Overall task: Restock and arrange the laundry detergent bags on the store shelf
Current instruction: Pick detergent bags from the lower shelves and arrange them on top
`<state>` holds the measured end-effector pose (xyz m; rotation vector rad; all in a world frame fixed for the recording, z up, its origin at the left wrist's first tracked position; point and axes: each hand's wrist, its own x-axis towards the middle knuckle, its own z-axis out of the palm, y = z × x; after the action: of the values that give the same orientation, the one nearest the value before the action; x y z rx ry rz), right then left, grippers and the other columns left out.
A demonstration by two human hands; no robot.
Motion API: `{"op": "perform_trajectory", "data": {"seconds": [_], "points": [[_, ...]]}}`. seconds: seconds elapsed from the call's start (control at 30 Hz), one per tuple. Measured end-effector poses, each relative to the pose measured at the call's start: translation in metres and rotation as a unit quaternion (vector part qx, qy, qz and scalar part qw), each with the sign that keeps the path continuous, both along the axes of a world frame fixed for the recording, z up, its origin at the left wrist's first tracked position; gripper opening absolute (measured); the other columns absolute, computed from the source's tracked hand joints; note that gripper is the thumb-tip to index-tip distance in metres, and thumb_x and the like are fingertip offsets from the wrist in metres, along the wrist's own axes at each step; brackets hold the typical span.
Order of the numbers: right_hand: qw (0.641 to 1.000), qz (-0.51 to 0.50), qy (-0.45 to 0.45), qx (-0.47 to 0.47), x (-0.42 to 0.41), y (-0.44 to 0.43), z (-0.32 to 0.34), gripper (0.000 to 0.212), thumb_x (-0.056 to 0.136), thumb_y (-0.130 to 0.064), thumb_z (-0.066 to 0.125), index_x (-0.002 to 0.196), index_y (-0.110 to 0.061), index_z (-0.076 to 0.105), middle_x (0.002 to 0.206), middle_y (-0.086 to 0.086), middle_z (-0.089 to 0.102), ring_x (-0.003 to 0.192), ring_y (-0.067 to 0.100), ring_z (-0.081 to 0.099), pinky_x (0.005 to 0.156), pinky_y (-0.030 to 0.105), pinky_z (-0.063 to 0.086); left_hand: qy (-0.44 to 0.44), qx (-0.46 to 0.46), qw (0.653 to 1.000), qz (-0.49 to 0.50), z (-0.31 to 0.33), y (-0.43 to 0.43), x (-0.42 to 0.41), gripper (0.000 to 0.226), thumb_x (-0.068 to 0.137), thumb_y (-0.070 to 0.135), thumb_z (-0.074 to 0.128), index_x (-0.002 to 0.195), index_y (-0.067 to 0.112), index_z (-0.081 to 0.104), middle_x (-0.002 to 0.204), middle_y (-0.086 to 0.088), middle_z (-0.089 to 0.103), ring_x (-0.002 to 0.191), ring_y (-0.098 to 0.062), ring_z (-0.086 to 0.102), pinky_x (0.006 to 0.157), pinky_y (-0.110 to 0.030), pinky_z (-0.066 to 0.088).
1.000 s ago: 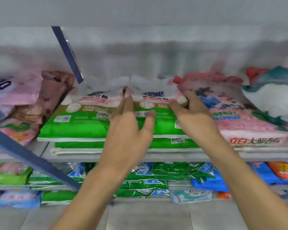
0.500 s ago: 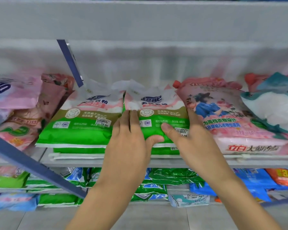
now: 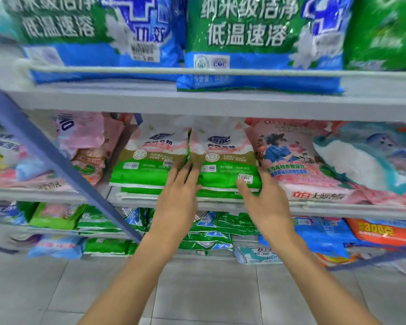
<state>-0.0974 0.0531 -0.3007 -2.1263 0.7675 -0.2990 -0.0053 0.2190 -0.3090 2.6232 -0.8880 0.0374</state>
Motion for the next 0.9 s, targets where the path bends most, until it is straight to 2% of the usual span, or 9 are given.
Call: {"op": "perform_trajectory", "data": {"seconds": [0.07, 0.17, 0.33, 0.47, 0.57, 0.7, 0.8, 0.9], "points": [[1.0, 0.014, 0.016, -0.013, -0.013, 0.002, 0.011, 0.045, 0.101, -0.042, 0.06, 0.14, -0.02, 0.054, 0.13, 0.004, 0.063, 0.11, 0.022, 0.059, 0.09, 0.031, 0.044, 0.029, -0.035, 0.999, 0.009, 0.012, 0.009, -0.01, 0.058, 0.102, 0.023, 0.058, 0.153, 0.004, 0.039, 0.151, -0.017, 0.05, 0.15, -0.037, 0.029, 0.122, -0.047, 0.03], [0.998, 0.039, 0.048, -0.03, -0.04, 0.01, 0.033, 0.053, 0.102, -0.041, 0.059, 0.147, -0.015, 0.05, 0.145, 0.008, 0.058, 0.125, 0.028, 0.059, 0.099, 0.034, 0.045, 0.08, -0.05, 0.995, 0.032, 0.03, 0.028, -0.032, 0.062, 0.104, 0.037, 0.053, 0.158, 0.014, 0.033, 0.156, -0.011, 0.044, 0.151, -0.032, 0.026, 0.124, -0.042, 0.021], [0.991, 0.073, 0.107, -0.018, -0.088, 0.032, 0.057, 0.064, 0.101, -0.05, 0.055, 0.155, -0.018, 0.039, 0.155, 0.003, 0.049, 0.141, 0.022, 0.045, 0.113, 0.036, 0.038, 0.134, -0.032, 0.988, 0.071, 0.054, 0.058, -0.073, 0.071, 0.101, 0.055, 0.042, 0.157, 0.013, 0.033, 0.16, -0.009, 0.039, 0.151, -0.029, 0.026, 0.123, -0.046, 0.026], [0.989, 0.093, 0.113, -0.021, -0.114, 0.046, 0.077, 0.066, 0.101, -0.052, 0.052, 0.158, -0.023, 0.035, 0.16, -0.003, 0.041, 0.148, 0.016, 0.035, 0.117, 0.034, 0.032, 0.117, -0.027, 0.988, 0.095, 0.071, 0.085, -0.103, 0.076, 0.099, 0.066, 0.036, 0.154, 0.014, 0.04, 0.156, -0.007, 0.045, 0.148, -0.031, 0.033, 0.121, -0.047, 0.031], [0.985, 0.128, 0.11, -0.043, -0.122, 0.057, 0.099, 0.066, 0.102, -0.056, 0.047, 0.158, -0.022, 0.033, 0.162, -0.003, 0.038, 0.149, 0.016, 0.032, 0.117, 0.033, 0.031, 0.101, -0.039, 0.988, 0.108, 0.086, 0.103, -0.122, 0.091, 0.092, 0.078, 0.019, 0.153, 0.014, 0.042, 0.154, -0.007, 0.047, 0.146, -0.028, 0.036, 0.121, -0.044, 0.032], [0.979, 0.17, 0.081, -0.078, -0.119, 0.076, 0.128, 0.07, 0.101, -0.061, 0.044, 0.159, -0.024, 0.031, 0.164, -0.005, 0.035, 0.15, 0.014, 0.031, 0.119, 0.033, 0.029, 0.102, -0.057, 0.984, 0.136, 0.116, 0.125, -0.136, 0.083, 0.097, 0.072, 0.028, 0.155, 0.013, 0.039, 0.157, -0.003, 0.042, 0.148, -0.021, 0.033, 0.122, -0.043, 0.031], [0.978, 0.188, 0.047, -0.081, -0.112, 0.093, 0.148, 0.068, 0.101, -0.061, 0.045, 0.159, -0.028, 0.03, 0.164, -0.009, 0.034, 0.15, 0.011, 0.031, 0.119, 0.031, 0.028, 0.094, -0.086, 0.98, 0.154, 0.135, 0.143, -0.138, 0.088, 0.092, 0.077, 0.022, 0.155, 0.016, 0.037, 0.157, 0.001, 0.041, 0.148, -0.018, 0.031, 0.12, -0.042, 0.033], [0.972, 0.216, 0.033, -0.092, -0.1, 0.116, 0.16, 0.068, 0.101, -0.062, 0.044, 0.159, -0.029, 0.03, 0.164, -0.01, 0.033, 0.151, 0.01, 0.029, 0.119, 0.031, 0.027, 0.073, -0.093, 0.977, 0.177, 0.147, 0.168, -0.139, 0.08, 0.097, 0.072, 0.028, 0.156, 0.018, 0.037, 0.158, 0.004, 0.04, 0.148, -0.014, 0.031, 0.123, -0.035, 0.028]]}}
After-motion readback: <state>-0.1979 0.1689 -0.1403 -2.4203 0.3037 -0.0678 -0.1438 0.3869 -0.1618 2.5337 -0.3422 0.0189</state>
